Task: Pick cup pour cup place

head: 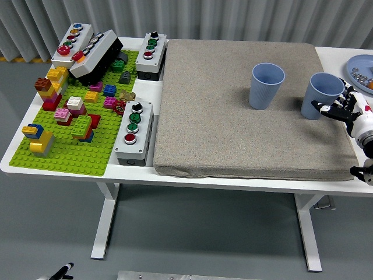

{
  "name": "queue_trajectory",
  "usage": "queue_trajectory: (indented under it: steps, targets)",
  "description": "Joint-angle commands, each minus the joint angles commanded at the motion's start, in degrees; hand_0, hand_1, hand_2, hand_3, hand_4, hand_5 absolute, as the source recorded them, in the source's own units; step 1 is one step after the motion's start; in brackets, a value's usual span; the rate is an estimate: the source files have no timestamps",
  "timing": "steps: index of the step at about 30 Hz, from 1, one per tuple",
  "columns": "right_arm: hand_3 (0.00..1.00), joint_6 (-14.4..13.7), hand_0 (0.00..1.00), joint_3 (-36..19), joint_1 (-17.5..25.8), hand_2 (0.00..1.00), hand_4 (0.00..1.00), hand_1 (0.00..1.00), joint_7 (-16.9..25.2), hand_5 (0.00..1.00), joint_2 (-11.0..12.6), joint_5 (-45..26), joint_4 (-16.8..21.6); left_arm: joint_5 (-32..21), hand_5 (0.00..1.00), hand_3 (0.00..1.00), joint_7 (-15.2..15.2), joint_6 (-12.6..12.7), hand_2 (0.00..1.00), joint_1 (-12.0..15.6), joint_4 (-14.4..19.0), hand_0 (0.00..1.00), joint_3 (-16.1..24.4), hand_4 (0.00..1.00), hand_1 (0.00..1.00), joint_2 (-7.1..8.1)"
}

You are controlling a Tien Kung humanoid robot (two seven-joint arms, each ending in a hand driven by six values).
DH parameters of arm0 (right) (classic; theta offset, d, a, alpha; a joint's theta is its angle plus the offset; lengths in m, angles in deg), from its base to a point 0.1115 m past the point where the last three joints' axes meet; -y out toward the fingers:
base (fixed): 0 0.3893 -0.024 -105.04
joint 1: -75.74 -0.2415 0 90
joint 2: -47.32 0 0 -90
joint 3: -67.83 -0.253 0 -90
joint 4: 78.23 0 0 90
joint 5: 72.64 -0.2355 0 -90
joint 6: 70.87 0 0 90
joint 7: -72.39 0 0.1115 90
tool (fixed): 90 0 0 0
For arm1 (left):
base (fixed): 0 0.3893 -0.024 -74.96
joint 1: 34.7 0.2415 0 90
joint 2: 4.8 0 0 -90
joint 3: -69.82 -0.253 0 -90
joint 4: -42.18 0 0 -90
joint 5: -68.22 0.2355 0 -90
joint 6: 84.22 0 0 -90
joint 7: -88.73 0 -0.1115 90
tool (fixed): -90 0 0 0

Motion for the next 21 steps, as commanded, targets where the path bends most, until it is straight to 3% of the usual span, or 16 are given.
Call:
queue_trajectory:
  steps: [4,12,21]
  targets:
    - [0.989,-0.18,0.918,0.14,0.97,0.985,0.866,0.909,-0.19,0.222,0.58,0.07,1.31,-0.1,0.995,0.796,-0.01,0.0,0.885,0.21,0.0,0.886,-0.04,0.658,0.844,-0.01]
    - [0.99,-0.41,0.916,-0.57,4.92,0.986,0.864,0.908,-1.16,0.222,3.3,1.24,7.74,-0.57,0.996,0.796,0.05,0.07,0.885,0.76,0.0,0.886,-0.01,0.658,0.844,0.14]
    - [0.989,-0.69,0.915,-1.95,7.21,0.984,0.864,0.908,-1.61,0.222,4.48,2.32,11.04,-0.47,0.996,0.796,0.12,0.09,0.884,0.93,0.0,0.886,0.31,0.657,0.844,0.34]
